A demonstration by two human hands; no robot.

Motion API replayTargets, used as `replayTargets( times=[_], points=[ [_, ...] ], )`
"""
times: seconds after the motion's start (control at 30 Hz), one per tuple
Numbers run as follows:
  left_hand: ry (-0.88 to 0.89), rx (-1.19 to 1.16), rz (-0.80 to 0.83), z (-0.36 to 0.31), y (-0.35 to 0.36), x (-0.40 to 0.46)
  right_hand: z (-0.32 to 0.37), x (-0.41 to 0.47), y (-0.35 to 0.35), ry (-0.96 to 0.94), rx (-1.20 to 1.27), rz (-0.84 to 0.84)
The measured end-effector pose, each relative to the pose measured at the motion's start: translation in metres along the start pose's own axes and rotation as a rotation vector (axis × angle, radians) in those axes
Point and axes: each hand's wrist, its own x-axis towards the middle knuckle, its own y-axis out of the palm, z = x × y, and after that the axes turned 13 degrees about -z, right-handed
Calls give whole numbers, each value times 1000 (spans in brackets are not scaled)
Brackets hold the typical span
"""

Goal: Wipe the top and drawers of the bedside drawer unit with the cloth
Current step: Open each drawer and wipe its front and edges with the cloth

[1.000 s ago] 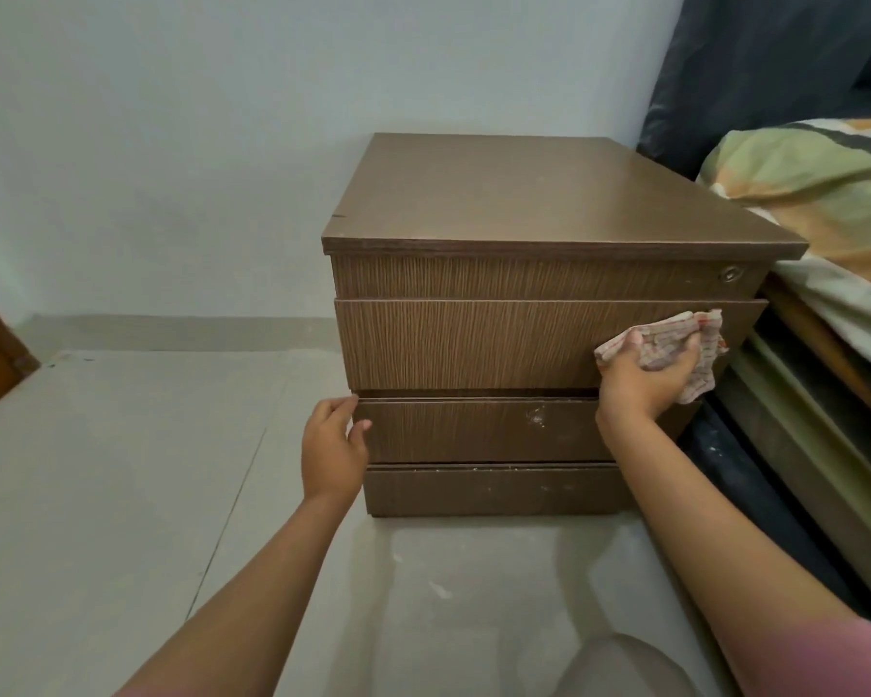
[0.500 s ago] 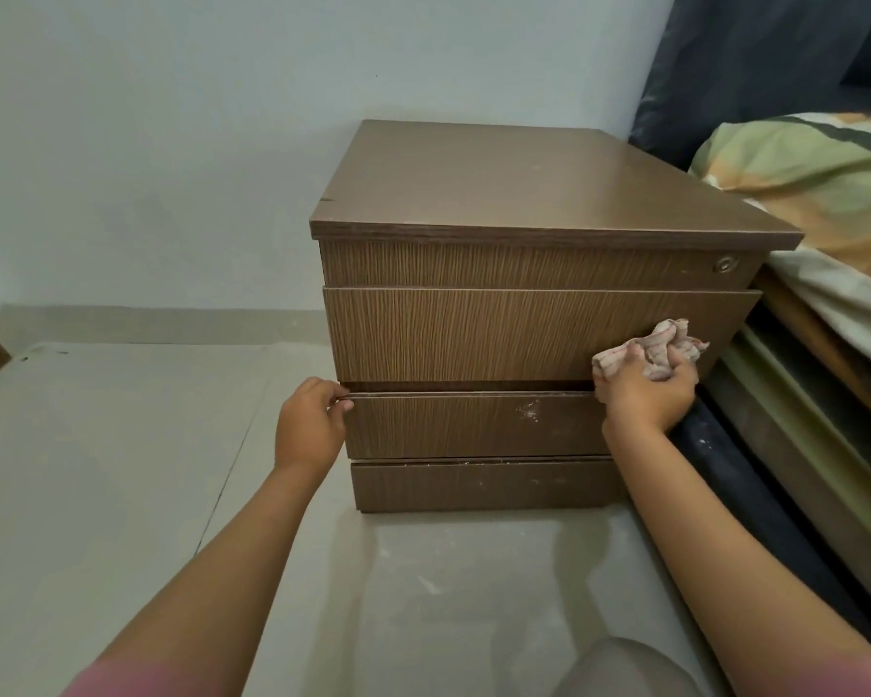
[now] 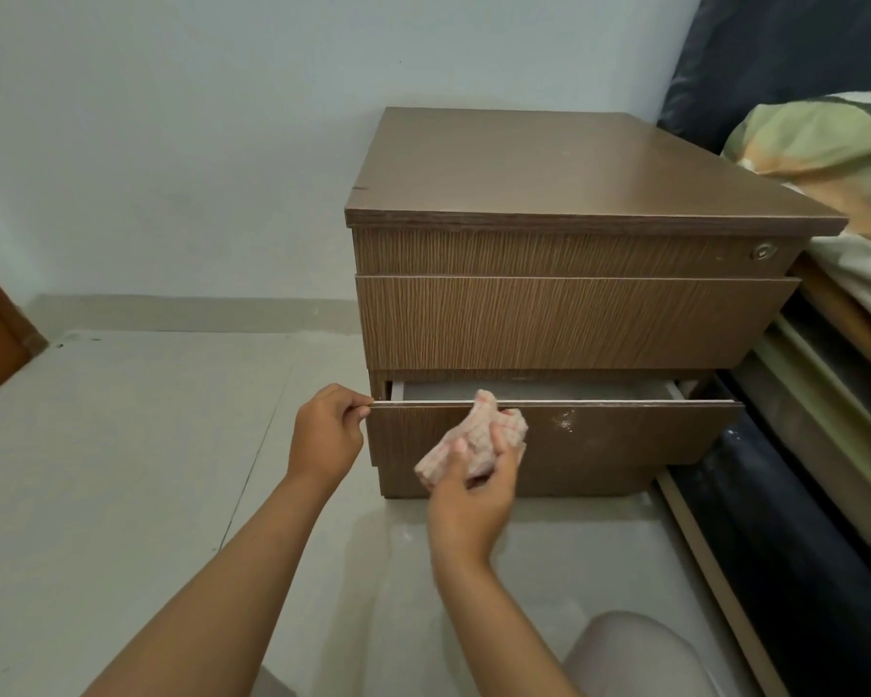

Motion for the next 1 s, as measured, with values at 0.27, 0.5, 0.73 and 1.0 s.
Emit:
replayTargets(
  times=[0.27, 0.5, 0.73, 1.0],
  points=[
    [-47, -60, 37, 7, 0, 5, -23, -23, 70, 15, -240, 226],
    [-53, -81, 50, 10, 0, 5, -17, -19, 87, 66, -314, 148],
    [-26, -71, 31, 9, -2, 3, 0, -9, 76, 113, -326, 60],
    [-11, -27, 9, 3, -3, -1, 15, 22, 55, 115, -342, -17]
  ],
)
